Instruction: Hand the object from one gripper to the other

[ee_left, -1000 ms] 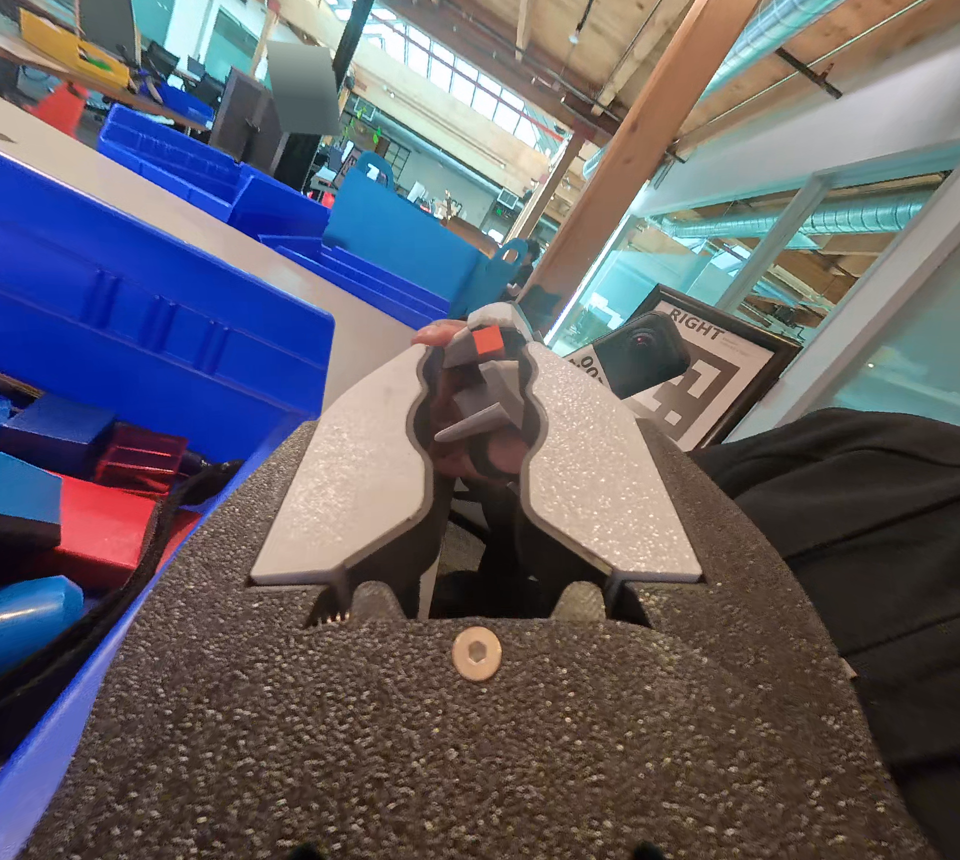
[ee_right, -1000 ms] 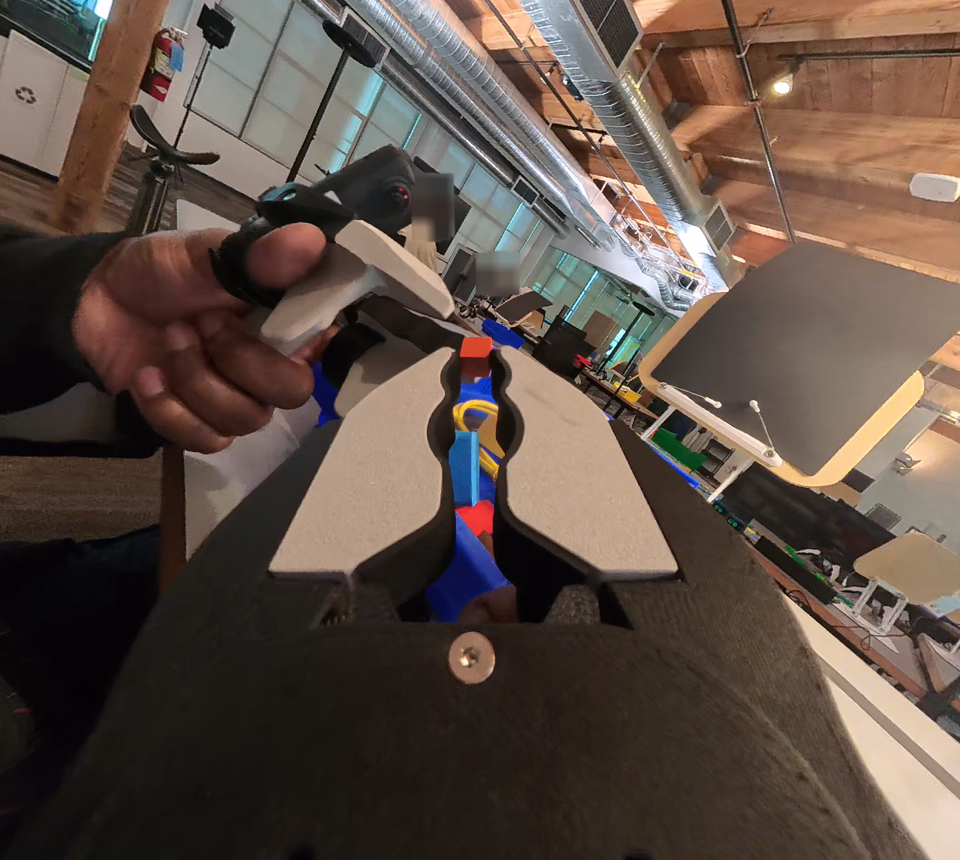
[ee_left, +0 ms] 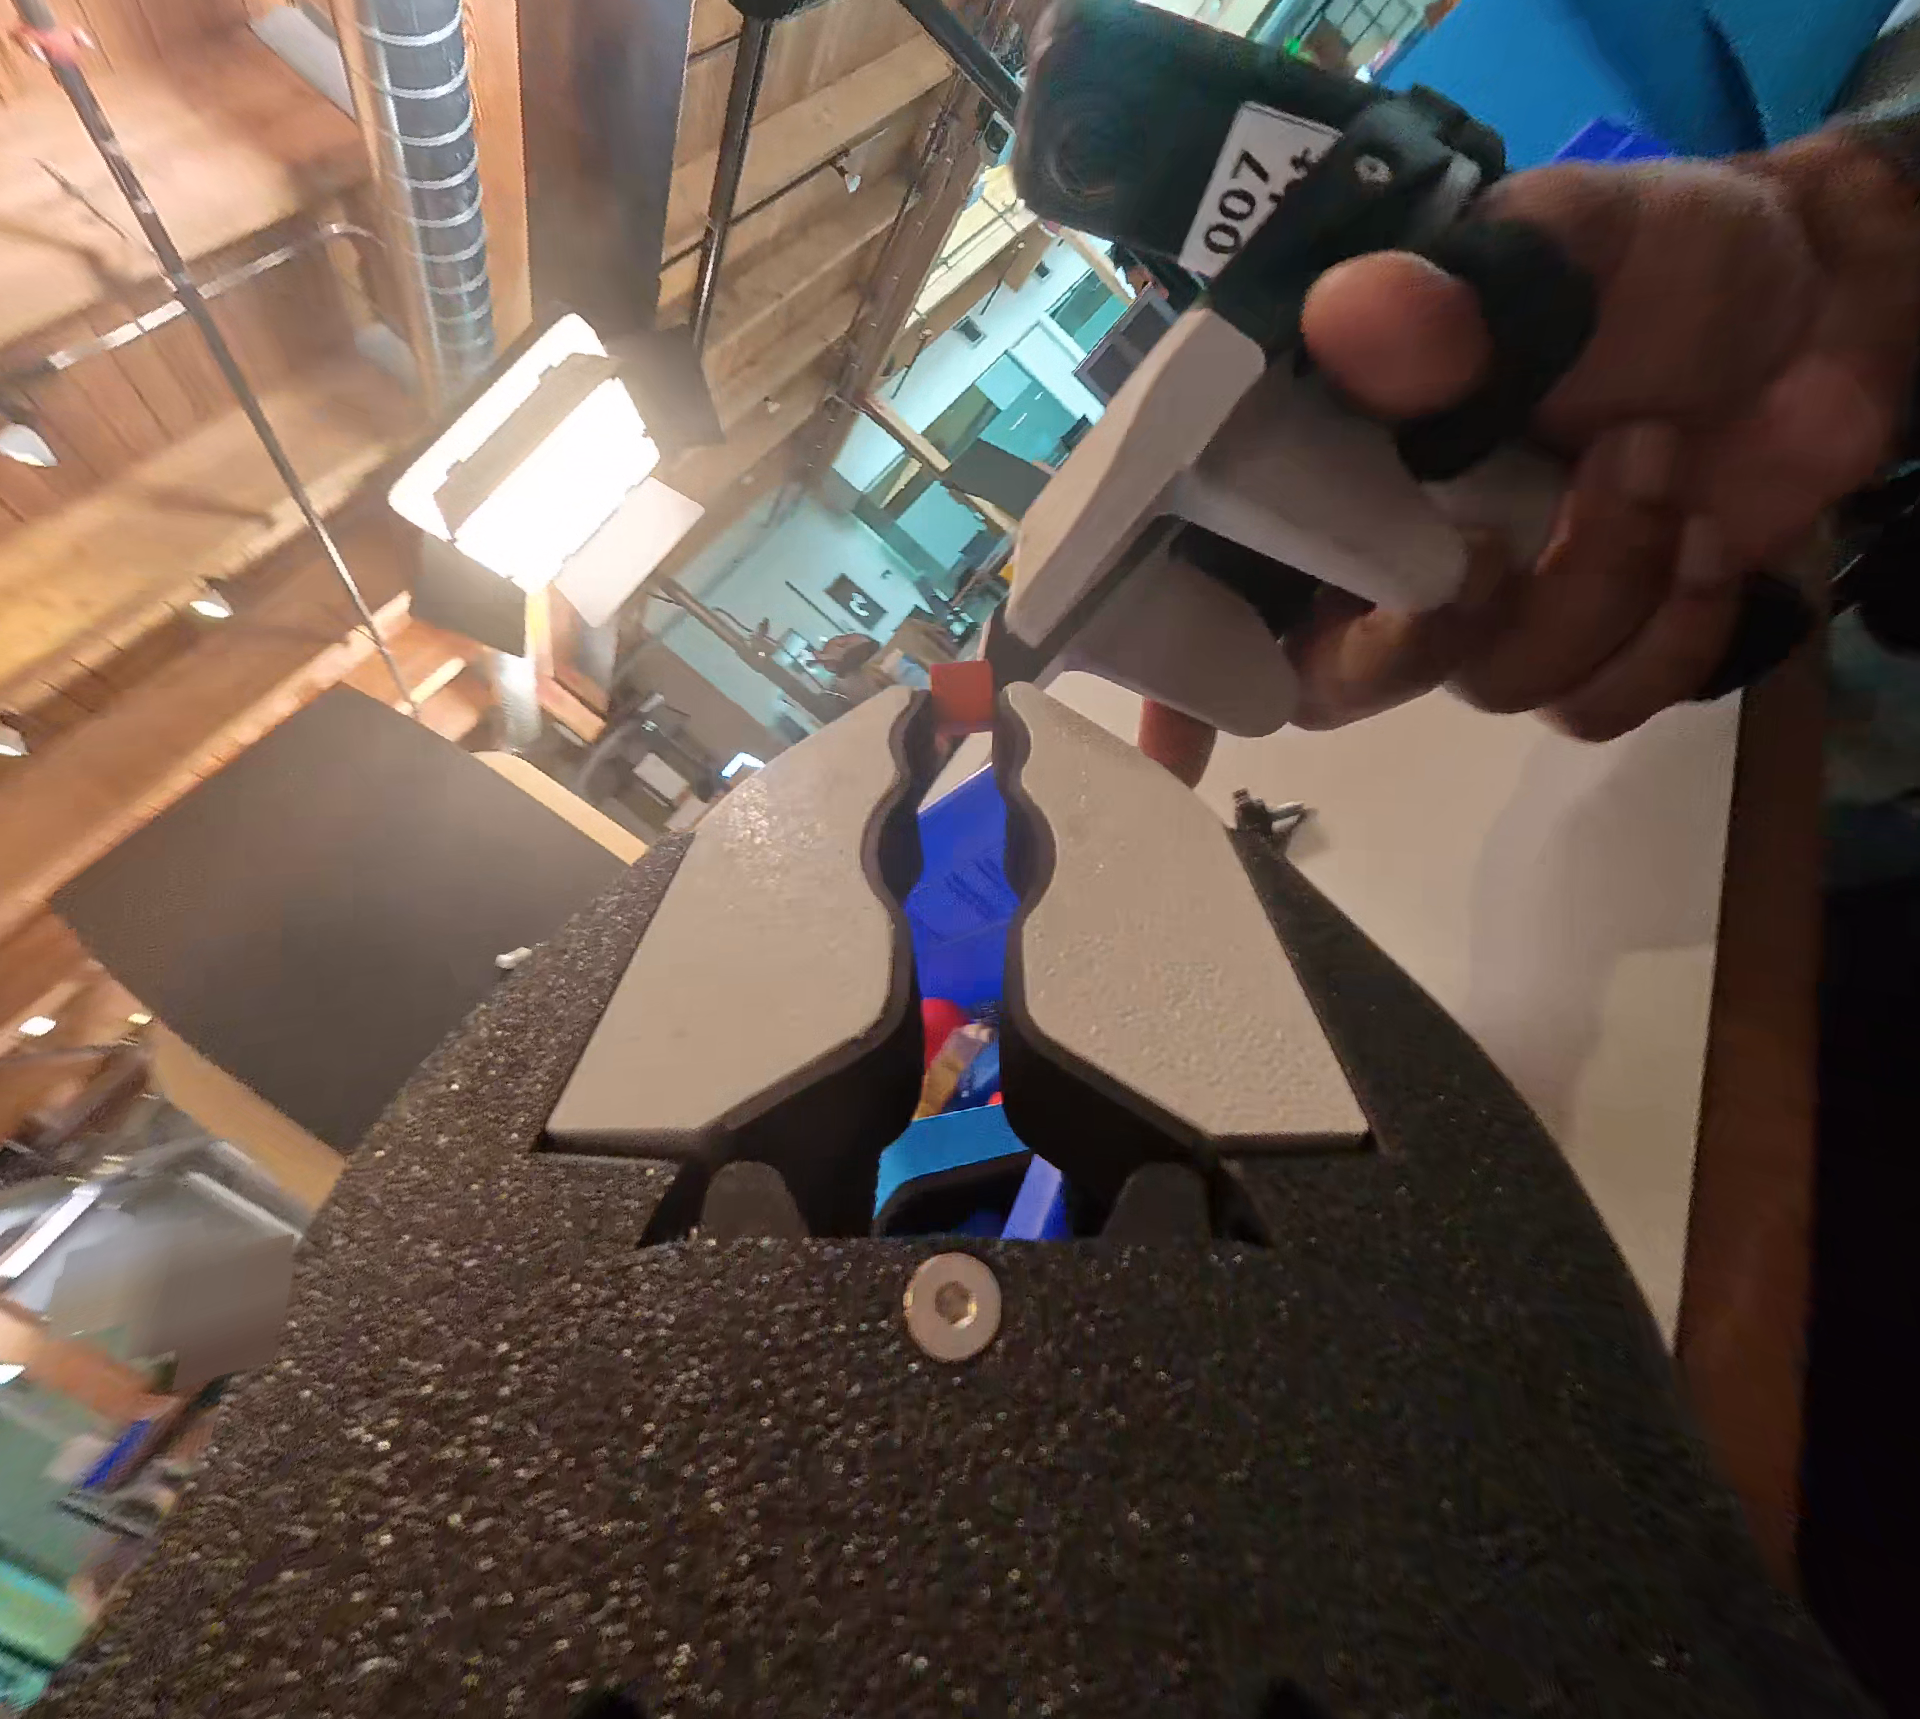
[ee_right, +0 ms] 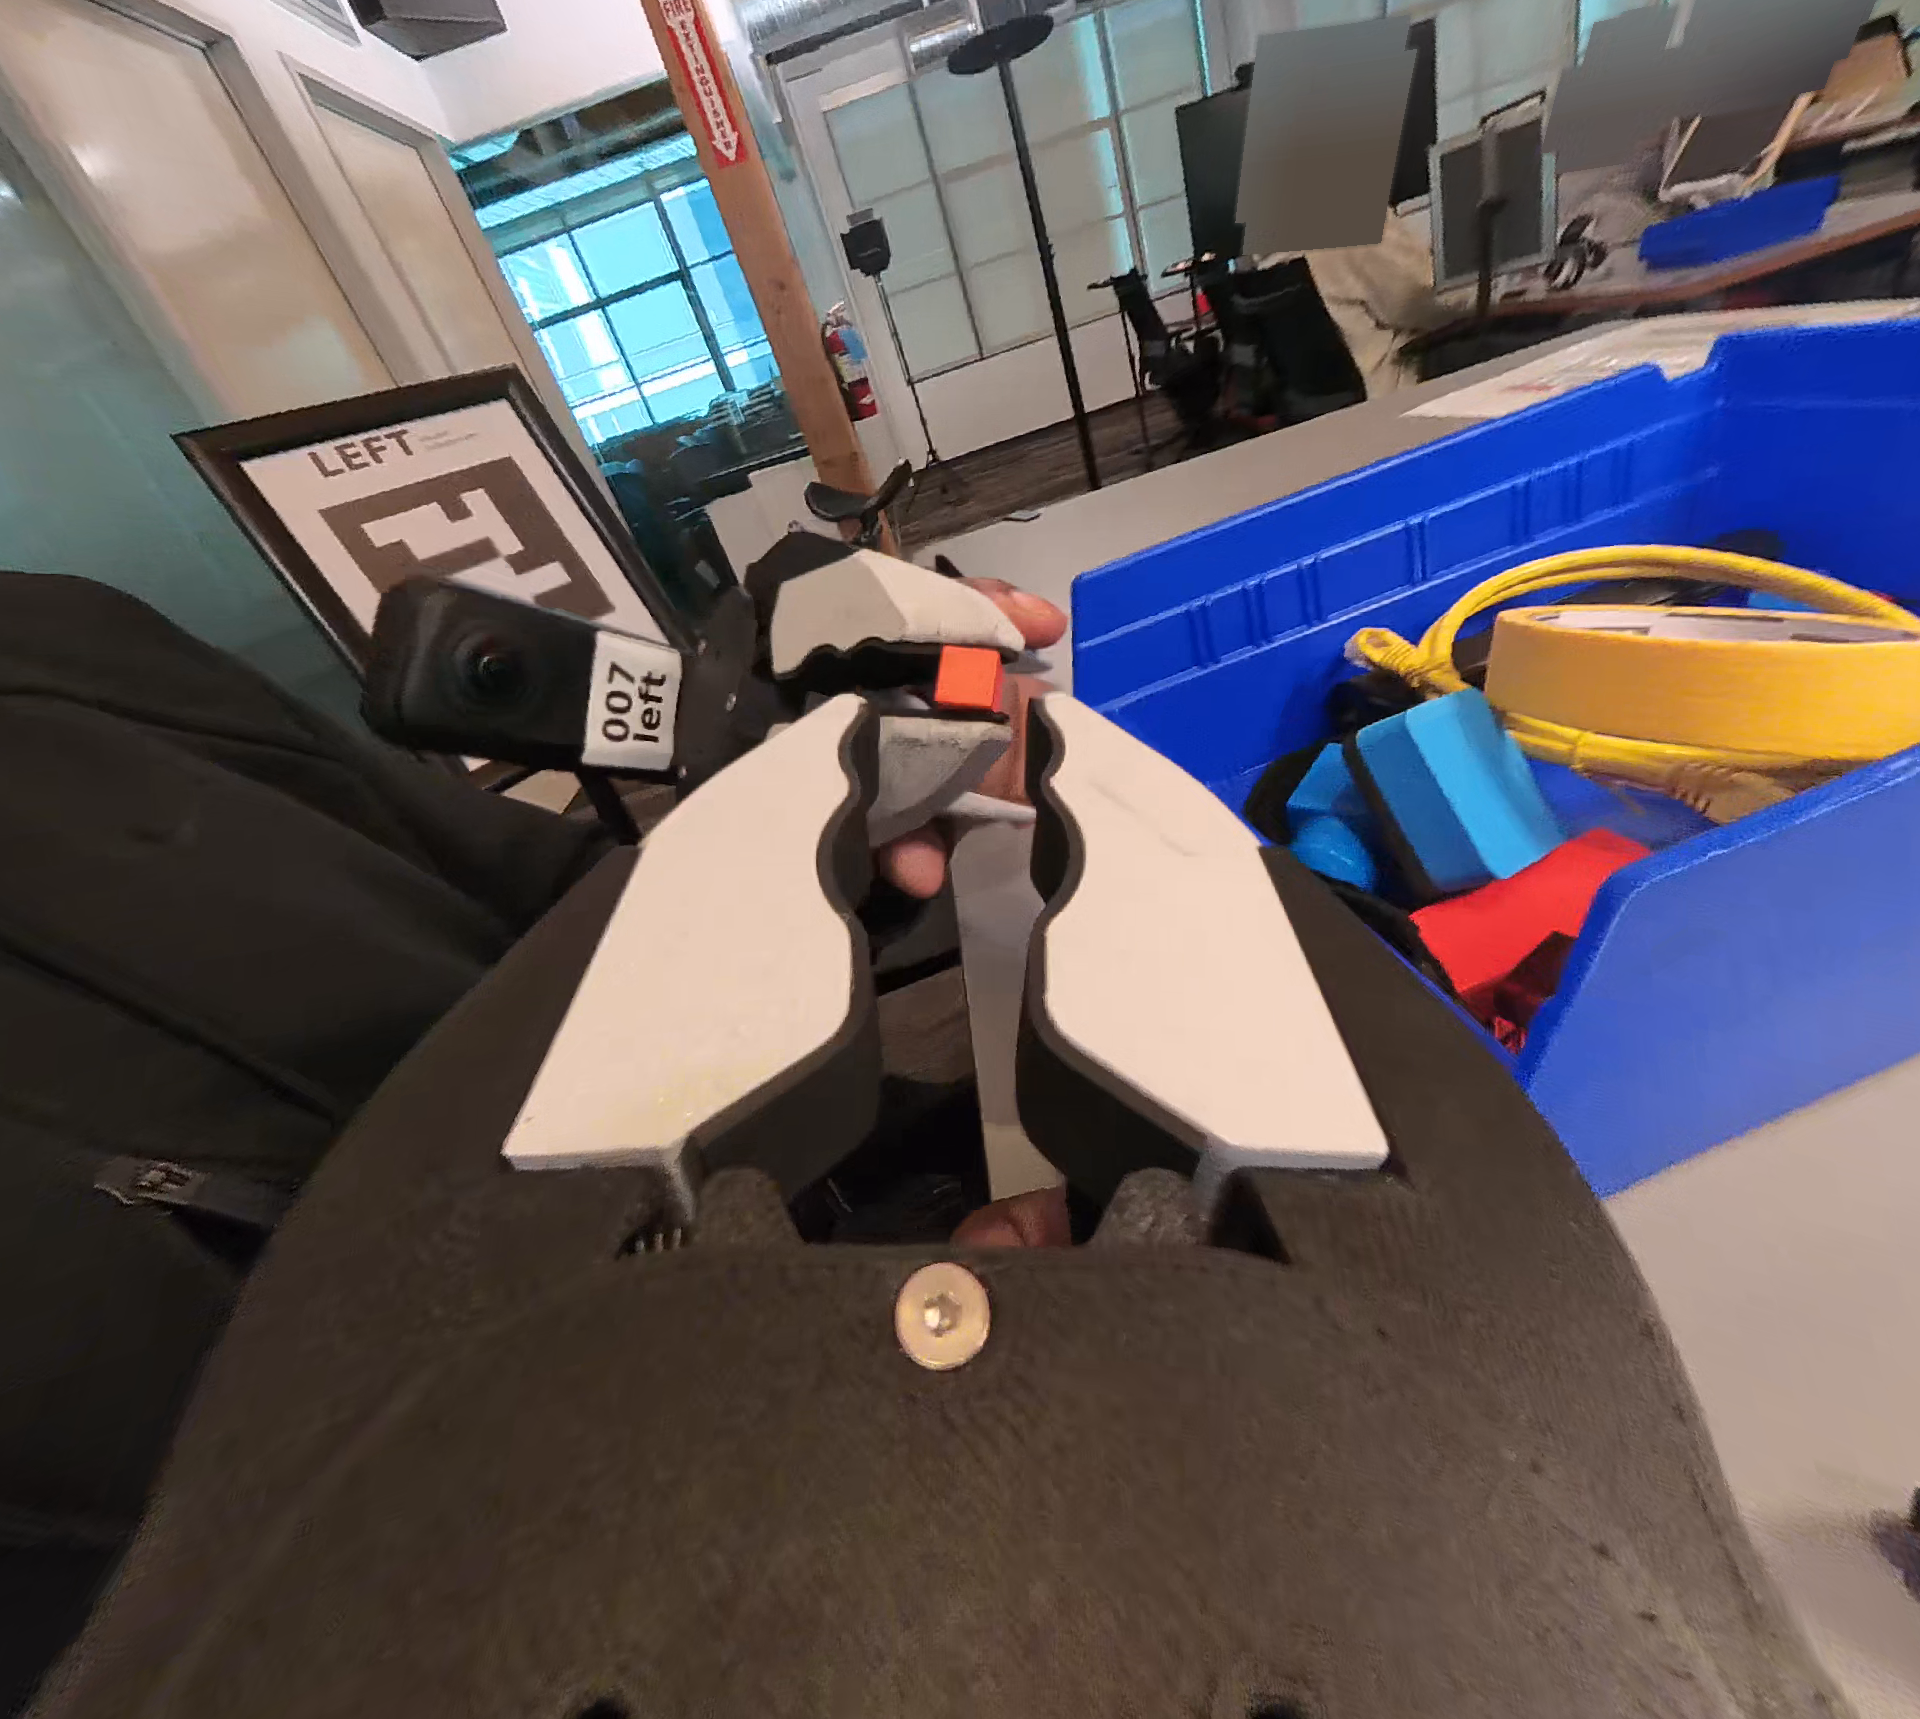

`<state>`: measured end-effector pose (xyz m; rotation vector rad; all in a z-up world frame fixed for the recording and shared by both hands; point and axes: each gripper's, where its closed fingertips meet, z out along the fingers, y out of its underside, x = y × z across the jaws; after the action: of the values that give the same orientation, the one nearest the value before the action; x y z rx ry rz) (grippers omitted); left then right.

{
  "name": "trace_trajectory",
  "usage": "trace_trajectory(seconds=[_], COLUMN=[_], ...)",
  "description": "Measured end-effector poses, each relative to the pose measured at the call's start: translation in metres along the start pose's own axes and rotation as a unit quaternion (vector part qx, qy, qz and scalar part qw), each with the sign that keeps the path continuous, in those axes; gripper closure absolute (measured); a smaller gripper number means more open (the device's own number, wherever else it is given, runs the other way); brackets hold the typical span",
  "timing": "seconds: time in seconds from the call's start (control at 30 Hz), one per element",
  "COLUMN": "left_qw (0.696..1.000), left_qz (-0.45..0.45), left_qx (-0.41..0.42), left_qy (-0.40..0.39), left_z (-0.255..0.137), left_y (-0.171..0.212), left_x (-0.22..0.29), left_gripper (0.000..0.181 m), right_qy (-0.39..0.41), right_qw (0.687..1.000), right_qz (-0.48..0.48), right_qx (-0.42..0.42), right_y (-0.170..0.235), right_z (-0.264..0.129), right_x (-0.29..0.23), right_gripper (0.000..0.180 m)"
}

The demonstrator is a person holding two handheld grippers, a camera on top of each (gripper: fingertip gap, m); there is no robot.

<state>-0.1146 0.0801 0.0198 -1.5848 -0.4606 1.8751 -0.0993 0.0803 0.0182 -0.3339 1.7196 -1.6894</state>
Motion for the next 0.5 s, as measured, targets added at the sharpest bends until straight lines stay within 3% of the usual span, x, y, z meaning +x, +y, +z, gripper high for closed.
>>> trace_trajectory(seconds=[0.07,0.13,0.27,0.4,0.5], left_qw=[0.999,0.997,0.998,0.989,0.934], left_qz=[0.043,0.077,0.056,-0.119,-0.315], left_qx=[0.0,-0.002,-0.006,-0.022,-0.036], left_qy=[-0.003,-0.001,0.008,0.086,0.164], left_z=[0.0,0.001,0.003,0.003,0.0], left_y=[-0.001,-0.001,0.002,0.006,0.006], left_x=[0.005,0.01,0.012,0.013,0.014], left_gripper=[0.17,0.17,0.169,0.156,0.152], right_qy=[0.012,0.012,0.038,0.121,0.175], right_qw=[1.0,1.0,0.997,0.965,0.905], right_qz=[0.006,0.001,-0.069,-0.231,-0.388], right_qx=[-0.014,-0.015,-0.017,-0.015,-0.012], right_y=[0.004,0.006,0.006,-0.001,-0.005], right_z=[0.002,0.003,0.0,-0.01,-0.018], right_x=[0.002,0.002,0.008,0.023,0.027], right_gripper=[0.154,0.168,0.17,0.17,0.17])
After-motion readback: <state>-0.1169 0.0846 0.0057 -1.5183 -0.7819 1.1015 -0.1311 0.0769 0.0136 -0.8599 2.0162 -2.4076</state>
